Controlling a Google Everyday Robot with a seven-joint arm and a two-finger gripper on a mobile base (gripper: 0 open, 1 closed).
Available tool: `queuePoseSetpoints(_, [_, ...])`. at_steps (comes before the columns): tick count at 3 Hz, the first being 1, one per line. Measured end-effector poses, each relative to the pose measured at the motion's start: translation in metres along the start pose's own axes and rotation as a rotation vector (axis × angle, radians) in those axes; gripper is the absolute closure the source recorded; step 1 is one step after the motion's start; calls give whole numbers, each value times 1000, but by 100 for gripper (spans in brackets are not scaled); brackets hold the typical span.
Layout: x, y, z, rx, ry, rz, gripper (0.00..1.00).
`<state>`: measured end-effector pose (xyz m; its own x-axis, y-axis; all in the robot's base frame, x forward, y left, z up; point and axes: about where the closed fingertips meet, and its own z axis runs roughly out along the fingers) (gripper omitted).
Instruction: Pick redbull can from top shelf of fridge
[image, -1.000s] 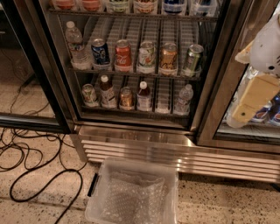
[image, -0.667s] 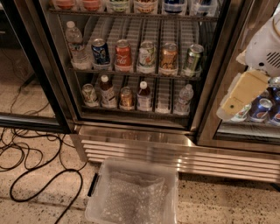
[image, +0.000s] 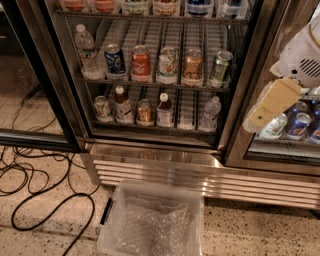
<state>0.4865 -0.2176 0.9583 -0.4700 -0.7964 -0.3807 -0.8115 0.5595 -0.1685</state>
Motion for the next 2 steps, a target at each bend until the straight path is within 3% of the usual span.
queuePoseSetpoints(1, [-9,-2,7,19,-35,37,0])
queuePoseSetpoints(2, [-44,-24,24,70,-128,143,0])
